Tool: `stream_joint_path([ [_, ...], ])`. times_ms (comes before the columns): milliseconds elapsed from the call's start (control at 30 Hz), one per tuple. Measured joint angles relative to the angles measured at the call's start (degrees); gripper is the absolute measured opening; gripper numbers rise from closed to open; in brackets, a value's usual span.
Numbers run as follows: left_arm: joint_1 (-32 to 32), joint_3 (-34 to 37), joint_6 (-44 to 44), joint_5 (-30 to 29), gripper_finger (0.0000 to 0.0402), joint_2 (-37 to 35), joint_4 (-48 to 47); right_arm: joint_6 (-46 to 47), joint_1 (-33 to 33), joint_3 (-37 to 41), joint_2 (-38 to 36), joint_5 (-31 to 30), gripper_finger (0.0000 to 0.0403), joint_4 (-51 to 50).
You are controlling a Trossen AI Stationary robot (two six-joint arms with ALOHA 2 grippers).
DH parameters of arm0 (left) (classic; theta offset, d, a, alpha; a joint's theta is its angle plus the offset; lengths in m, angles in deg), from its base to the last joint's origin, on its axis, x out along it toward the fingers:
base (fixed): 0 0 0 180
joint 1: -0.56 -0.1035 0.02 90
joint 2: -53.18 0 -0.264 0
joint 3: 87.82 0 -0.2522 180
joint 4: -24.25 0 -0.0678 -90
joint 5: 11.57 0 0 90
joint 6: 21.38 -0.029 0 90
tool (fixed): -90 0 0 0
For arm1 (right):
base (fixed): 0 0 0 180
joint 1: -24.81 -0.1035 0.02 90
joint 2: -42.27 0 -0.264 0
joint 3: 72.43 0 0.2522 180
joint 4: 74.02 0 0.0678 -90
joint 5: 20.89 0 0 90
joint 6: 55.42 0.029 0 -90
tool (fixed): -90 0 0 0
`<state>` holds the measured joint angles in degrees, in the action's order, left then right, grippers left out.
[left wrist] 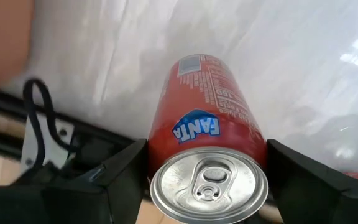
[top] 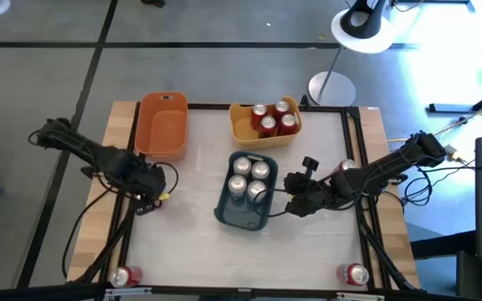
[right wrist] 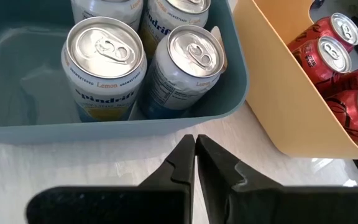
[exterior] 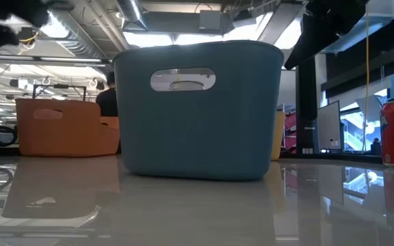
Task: Sort soda cans
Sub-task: Put the top left orange soda can into the orange bin
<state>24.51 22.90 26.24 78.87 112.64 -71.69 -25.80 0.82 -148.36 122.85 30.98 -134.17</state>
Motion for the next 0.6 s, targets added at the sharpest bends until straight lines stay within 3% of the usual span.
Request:
stream_joint_path([
  [200, -3.1, -9.4, -1.6, -5.5, 0.0271, 0.0, -1.0, -0.3, 0.0, 0.0, 0.0, 0.0, 0.0019, 0.0],
  [333, -6.5, -16.6, -6.8, -13.6, 0.0271, 0.0, -1.6, -0.9, 0.0, 0.0, 0.0, 0.0, 0.0019, 0.0],
  [600, -20.9, -28.9, -16.9, -21.9, 0.0277, 1.7, -2.3, -1.7, 0.0, 0.0, 0.0, -1.5, 0.0019, 0.4],
])
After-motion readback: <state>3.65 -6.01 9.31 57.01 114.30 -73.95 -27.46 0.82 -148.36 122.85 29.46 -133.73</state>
